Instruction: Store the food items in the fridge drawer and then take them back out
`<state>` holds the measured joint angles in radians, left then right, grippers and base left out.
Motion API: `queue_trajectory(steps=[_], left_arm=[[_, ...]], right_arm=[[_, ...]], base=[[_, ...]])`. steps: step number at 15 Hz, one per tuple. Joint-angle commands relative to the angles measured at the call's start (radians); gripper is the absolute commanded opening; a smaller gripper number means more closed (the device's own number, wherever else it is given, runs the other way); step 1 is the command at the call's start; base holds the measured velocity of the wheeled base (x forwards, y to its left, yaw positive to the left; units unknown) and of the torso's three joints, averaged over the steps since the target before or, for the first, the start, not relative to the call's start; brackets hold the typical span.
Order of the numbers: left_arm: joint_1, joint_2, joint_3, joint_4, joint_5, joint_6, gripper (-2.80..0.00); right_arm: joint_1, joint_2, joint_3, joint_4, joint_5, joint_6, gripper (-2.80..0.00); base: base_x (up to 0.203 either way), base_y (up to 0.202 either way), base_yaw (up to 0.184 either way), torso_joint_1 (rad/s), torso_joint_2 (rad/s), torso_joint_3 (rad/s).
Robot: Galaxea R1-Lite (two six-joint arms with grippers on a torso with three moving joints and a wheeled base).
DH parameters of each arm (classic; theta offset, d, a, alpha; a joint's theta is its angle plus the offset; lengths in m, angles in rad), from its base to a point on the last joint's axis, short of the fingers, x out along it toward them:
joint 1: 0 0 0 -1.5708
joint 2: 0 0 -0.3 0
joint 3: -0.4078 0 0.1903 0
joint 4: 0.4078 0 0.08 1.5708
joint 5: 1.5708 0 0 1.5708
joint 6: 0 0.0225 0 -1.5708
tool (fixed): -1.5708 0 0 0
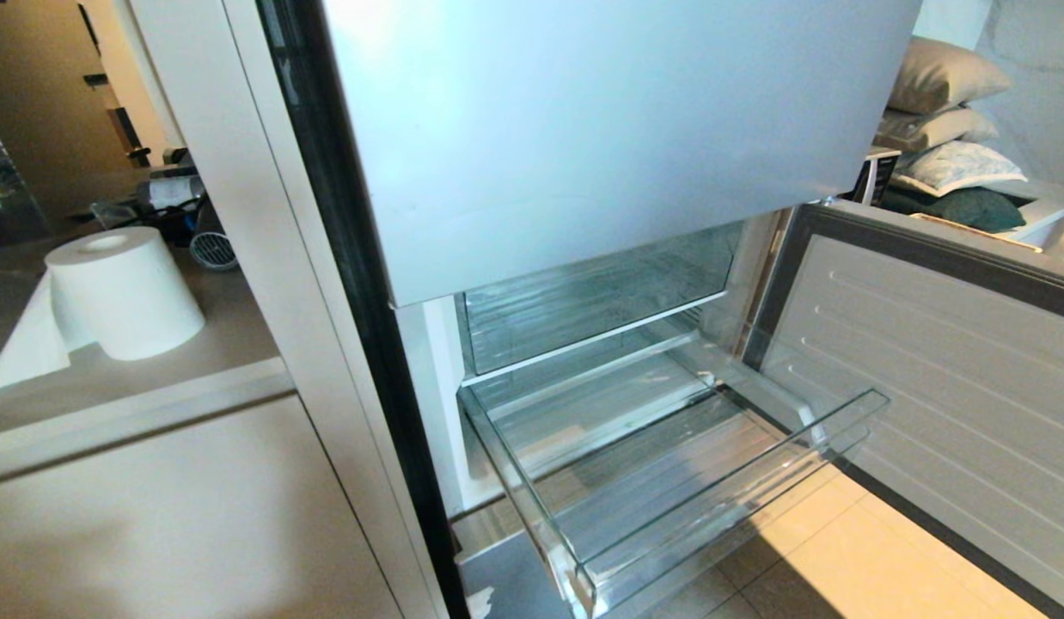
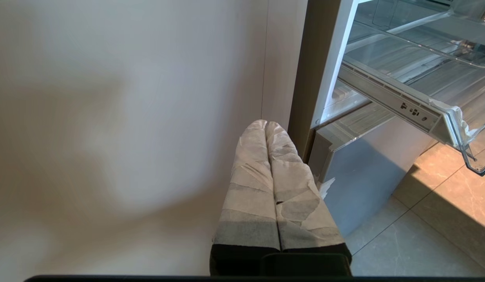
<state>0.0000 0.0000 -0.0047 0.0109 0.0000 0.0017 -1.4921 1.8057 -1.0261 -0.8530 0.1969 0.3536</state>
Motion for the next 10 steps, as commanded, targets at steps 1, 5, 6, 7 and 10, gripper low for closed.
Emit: queue_trajectory(steps=[1,5,6,7,10], left_arm=[[0.000,0.000,0.000,0.000,0.000,0.000,-2.80],[0.000,0.002,0.000,0.000,0.000,0.000,-2.80],[0.000,0.002,0.000,0.000,0.000,0.000,-2.80],[0.000,0.000,0.000,0.000,0.000,0.000,-2.80],[0.000,0.000,0.000,0.000,0.000,0.000,-2.80]], right_arm=[[0.000,0.014,0.047,-0.005,0.115,0.002,-2.80],[0.003,0.030,0.117,-0.006,0.249,-0.044,-2.80],[0.002,0.041,0.139,-0.006,0.272,-0.104,-2.80],[0.001,0.058,0.164,-0.007,0.283,-0.159,-2.80],[-0.002,0.107,0.202,-0.055,0.288,-0.187,-2.80]], base=[[0.000,0.000,0.000,0.000,0.00,0.000],[0.000,0.000,0.000,0.000,0.00,0.000],[0.000,0.000,0.000,0.000,0.00,0.000],[0.000,0.000,0.000,0.000,0.00,0.000],[0.000,0.000,0.000,0.000,0.00,0.000]])
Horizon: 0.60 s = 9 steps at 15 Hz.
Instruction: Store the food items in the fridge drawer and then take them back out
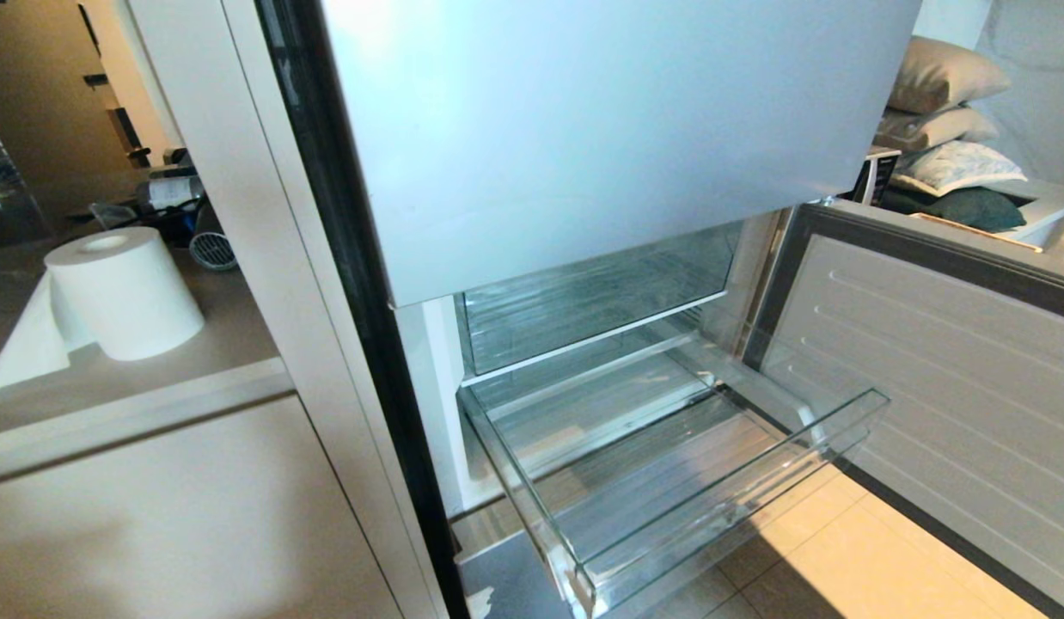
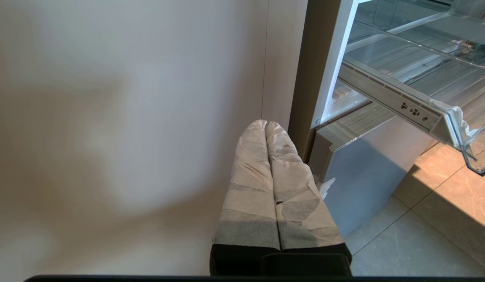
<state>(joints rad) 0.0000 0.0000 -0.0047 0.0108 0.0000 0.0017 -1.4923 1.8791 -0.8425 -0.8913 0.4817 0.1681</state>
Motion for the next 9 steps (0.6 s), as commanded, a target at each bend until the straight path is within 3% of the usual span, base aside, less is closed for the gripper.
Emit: queue_trajectory(steps=[1,9], left_arm=[[0.000,0.002,0.000,0.000,0.000,0.000,-2.80],[0.000,0.002,0.000,0.000,0.000,0.000,-2.80]], right_arm=[[-0.005,0.051,0.022,-0.035,0.002,-0.004,-2.80],[-0.054,0.307,0.041,-0.270,0.024,-0.151,-2.80]], base=[[0.000,0.000,0.000,0.000,0.00,0.000],[0.000,0.000,0.000,0.000,0.00,0.000]])
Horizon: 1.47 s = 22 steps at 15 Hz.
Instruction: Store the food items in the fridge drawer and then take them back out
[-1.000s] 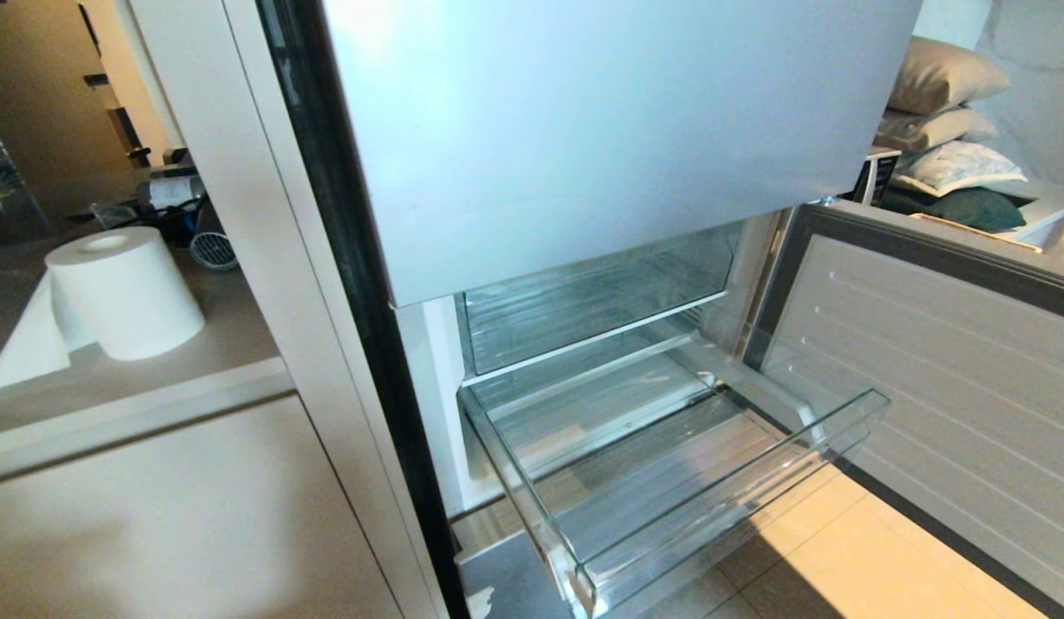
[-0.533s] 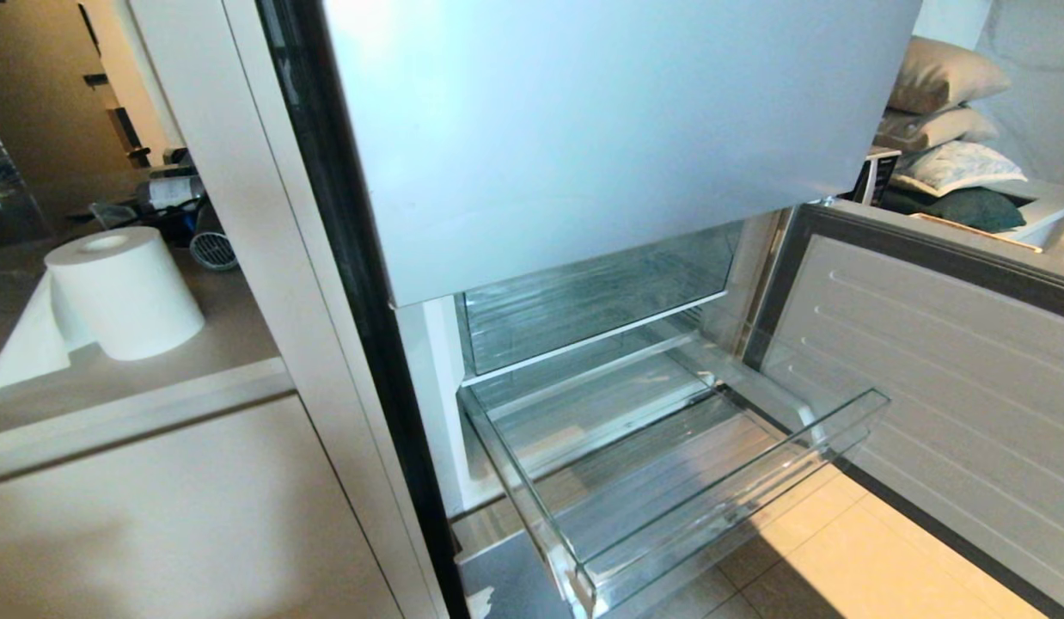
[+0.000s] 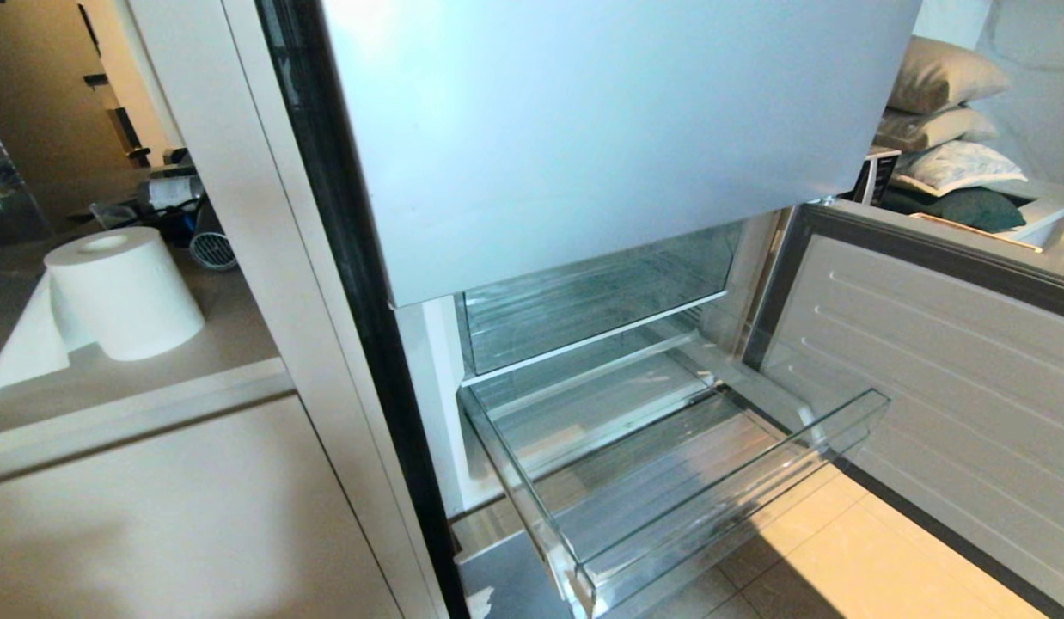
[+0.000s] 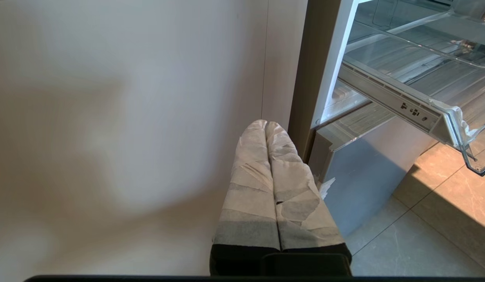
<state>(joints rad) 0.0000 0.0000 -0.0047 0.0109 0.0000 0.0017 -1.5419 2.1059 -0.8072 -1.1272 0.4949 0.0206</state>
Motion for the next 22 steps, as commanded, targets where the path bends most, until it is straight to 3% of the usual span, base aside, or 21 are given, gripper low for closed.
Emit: queue_trajectory(steps=[1,9,13,16,17,22], left_arm=[[0.000,0.001,0.000,0.000,0.000,0.000,-2.80],[0.000,0.002,0.000,0.000,0.000,0.000,-2.80],[0.000,0.001,0.000,0.000,0.000,0.000,-2.80],[0.000,0.002,0.000,0.000,0.000,0.000,-2.80],[0.000,0.000,0.000,0.000,0.000,0.000,-2.80],[0.000,0.001,0.000,0.000,0.000,0.000,-2.80]], right_arm=[[-0.006,0.105,0.008,-0.054,0.020,-0.007,-2.80],[-0.004,0.211,0.012,-0.090,0.070,-0.009,-2.80],[-0.004,0.260,0.008,-0.213,0.068,0.002,-2.80],[-0.003,0.260,0.000,-0.217,0.068,0.001,-2.80],[-0.002,0.263,-0.001,-0.217,0.068,0.001,0.00],[-0.001,0.290,-0.010,-0.220,0.068,0.001,0.00]], base=[[0.000,0.000,0.000,0.000,0.00,0.000],[0.000,0.000,0.000,0.000,0.00,0.000],[0.000,0.000,0.000,0.000,0.00,0.000],[0.000,0.000,0.000,0.000,0.00,0.000],[0.000,0.000,0.000,0.000,0.00,0.000],[0.000,0.000,0.000,0.000,0.00,0.000]])
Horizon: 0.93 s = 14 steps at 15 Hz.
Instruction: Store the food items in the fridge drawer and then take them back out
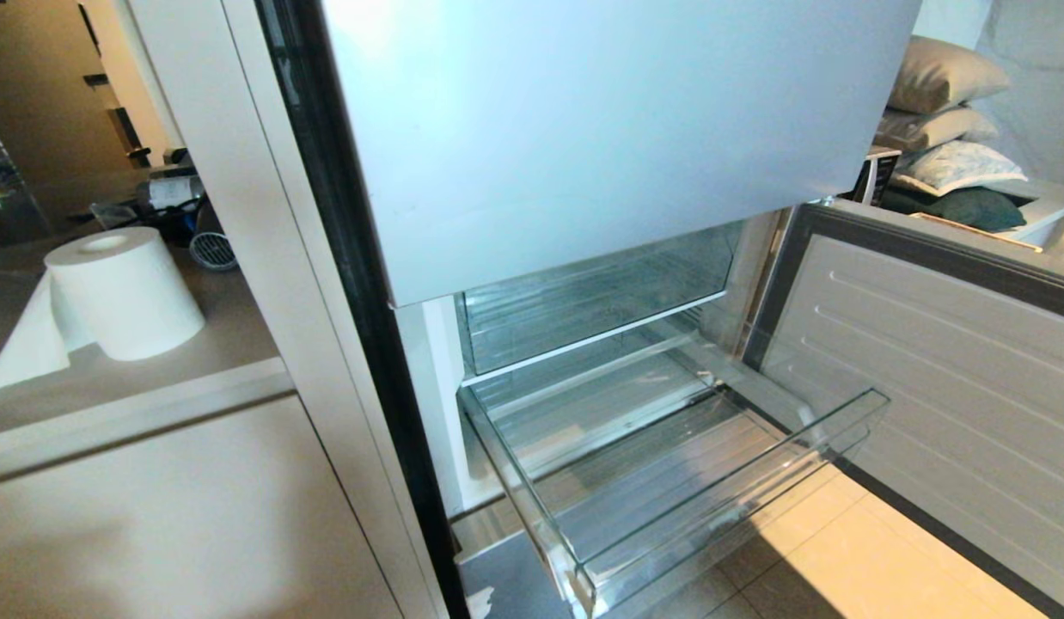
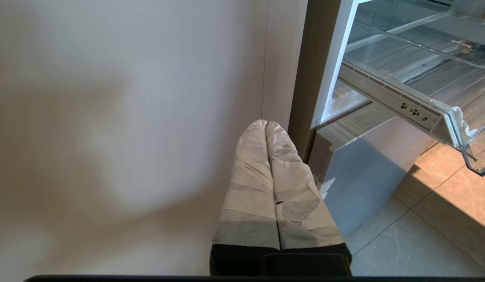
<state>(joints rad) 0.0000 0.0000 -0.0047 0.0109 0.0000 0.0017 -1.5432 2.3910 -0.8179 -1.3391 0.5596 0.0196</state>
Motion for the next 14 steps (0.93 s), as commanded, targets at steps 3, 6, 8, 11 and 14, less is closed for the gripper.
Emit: queue_trajectory(steps=[3,6,8,11,14], left_arm=[[0.000,0.002,0.000,0.000,0.000,0.000,-2.80],[0.000,0.002,0.000,0.000,0.000,0.000,-2.80],[0.000,0.002,0.000,0.000,0.000,0.000,-2.80],[0.000,0.002,0.000,0.000,0.000,0.000,-2.80],[0.000,0.002,0.000,0.000,0.000,0.000,-2.80]], right_arm=[[-0.002,-0.020,0.013,-0.004,0.007,0.005,0.00],[-0.008,-0.126,0.079,-0.001,0.048,0.027,0.00],[-0.012,-0.234,0.145,-0.001,0.067,0.045,0.00],[-0.016,-0.415,0.235,0.000,0.072,0.086,-2.80],[-0.057,-0.615,0.288,0.002,0.000,0.178,-2.80]], base=[[0.000,0.000,0.000,0.000,0.00,0.000],[0.000,0.000,0.000,0.000,0.00,0.000],[0.000,0.000,0.000,0.000,0.00,0.000],[0.000,0.000,0.000,0.000,0.00,0.000],[0.000,0.000,0.000,0.000,0.00,0.000]])
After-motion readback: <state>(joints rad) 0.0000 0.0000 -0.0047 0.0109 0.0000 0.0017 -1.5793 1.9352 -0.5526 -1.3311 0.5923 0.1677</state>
